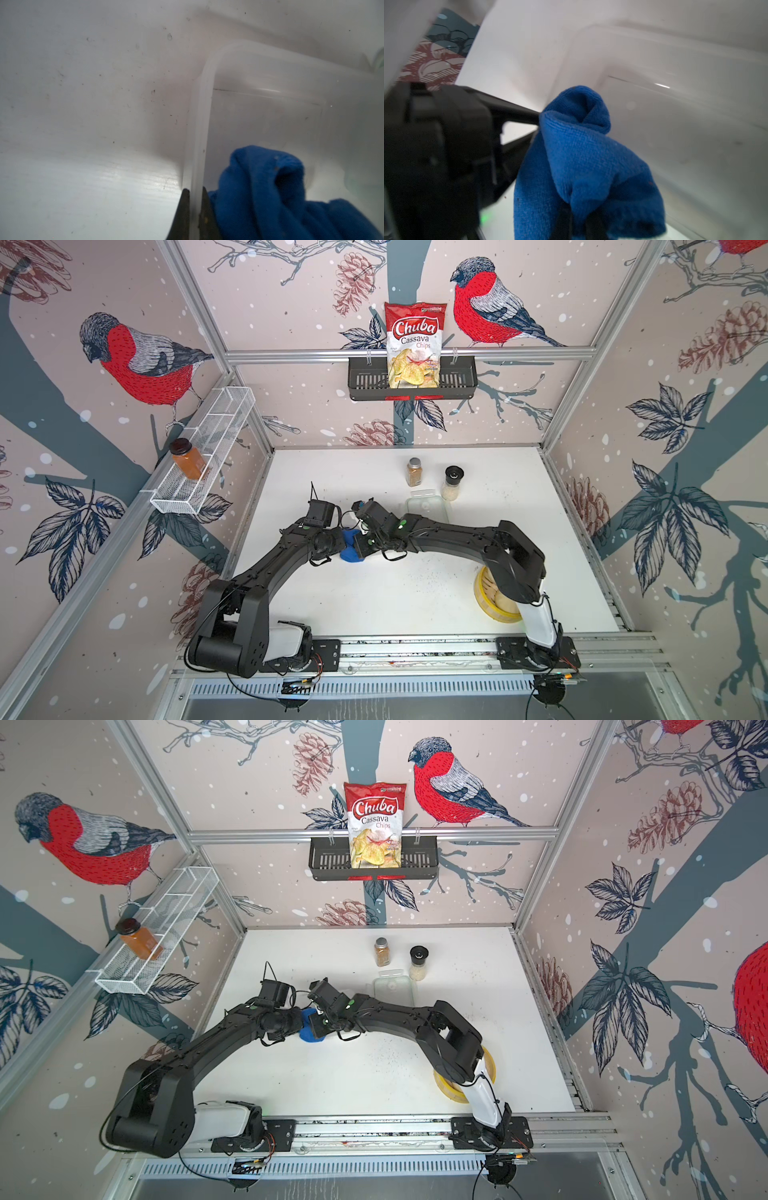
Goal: Wipe the insides of the lunch boxes
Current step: Pick up the lunch box from the center of the board.
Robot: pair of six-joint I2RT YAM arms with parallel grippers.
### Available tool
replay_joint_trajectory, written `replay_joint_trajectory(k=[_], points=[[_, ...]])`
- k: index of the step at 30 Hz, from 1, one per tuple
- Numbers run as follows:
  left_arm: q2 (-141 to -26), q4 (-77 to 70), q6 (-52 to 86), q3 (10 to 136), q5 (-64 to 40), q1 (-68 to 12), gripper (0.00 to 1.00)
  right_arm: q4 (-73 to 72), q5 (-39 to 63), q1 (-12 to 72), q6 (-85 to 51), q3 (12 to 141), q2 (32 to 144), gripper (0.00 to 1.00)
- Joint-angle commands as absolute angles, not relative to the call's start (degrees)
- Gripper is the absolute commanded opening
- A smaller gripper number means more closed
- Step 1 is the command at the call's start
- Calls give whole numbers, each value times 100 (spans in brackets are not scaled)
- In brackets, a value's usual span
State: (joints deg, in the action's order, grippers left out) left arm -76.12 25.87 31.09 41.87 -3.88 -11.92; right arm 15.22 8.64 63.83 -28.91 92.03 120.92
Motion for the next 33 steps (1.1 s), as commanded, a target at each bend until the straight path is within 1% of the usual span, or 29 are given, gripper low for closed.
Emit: replay_joint_trajectory(k=[1, 4, 7, 11, 14, 16, 18, 23, 26, 28, 33], points=[[-7628, 2211, 3278, 4271, -550, -1195, 1, 1610, 1819, 6529, -3091, 9631, 12455, 0], [-7639, 2190, 3271, 4254, -571, -1204, 1, 1464, 2111, 6561, -3164, 9852, 12633, 0], [-7620, 2188, 3235, 4245, -586, -1204, 1, 1435, 1944, 6398, -3179, 9564, 12454, 0], [-7517, 2165, 3154, 4228, -735, -1204, 1, 800, 2054, 5757, -3446, 8712, 11779, 0], [-7369, 2198, 3099, 4257, -770, -1213, 1, 486, 2192, 5370, -3481, 8655, 11567, 0], [-7327, 2286, 3052, 4304, -721, -1213, 1, 494, 2364, 5241, -3435, 8917, 11633, 0], [-7339, 2354, 2997, 4341, -703, -1213, 1, 618, 2522, 5249, -3330, 9451, 11886, 0], [-7424, 2306, 2997, 4316, -729, -1239, 1, 1837, 2688, 5598, -2853, 11331, 13197, 0], [-7478, 2254, 3021, 4298, -716, -1248, 1, 2401, 2584, 5773, -2768, 11918, 13831, 0], [-7523, 2241, 3023, 4298, -701, -1248, 1, 2380, 2468, 5809, -2775, 11713, 13863, 0], [-7631, 2289, 3032, 4328, -612, -1248, 1, 2102, 2105, 5601, -2809, 10619, 13307, 0]])
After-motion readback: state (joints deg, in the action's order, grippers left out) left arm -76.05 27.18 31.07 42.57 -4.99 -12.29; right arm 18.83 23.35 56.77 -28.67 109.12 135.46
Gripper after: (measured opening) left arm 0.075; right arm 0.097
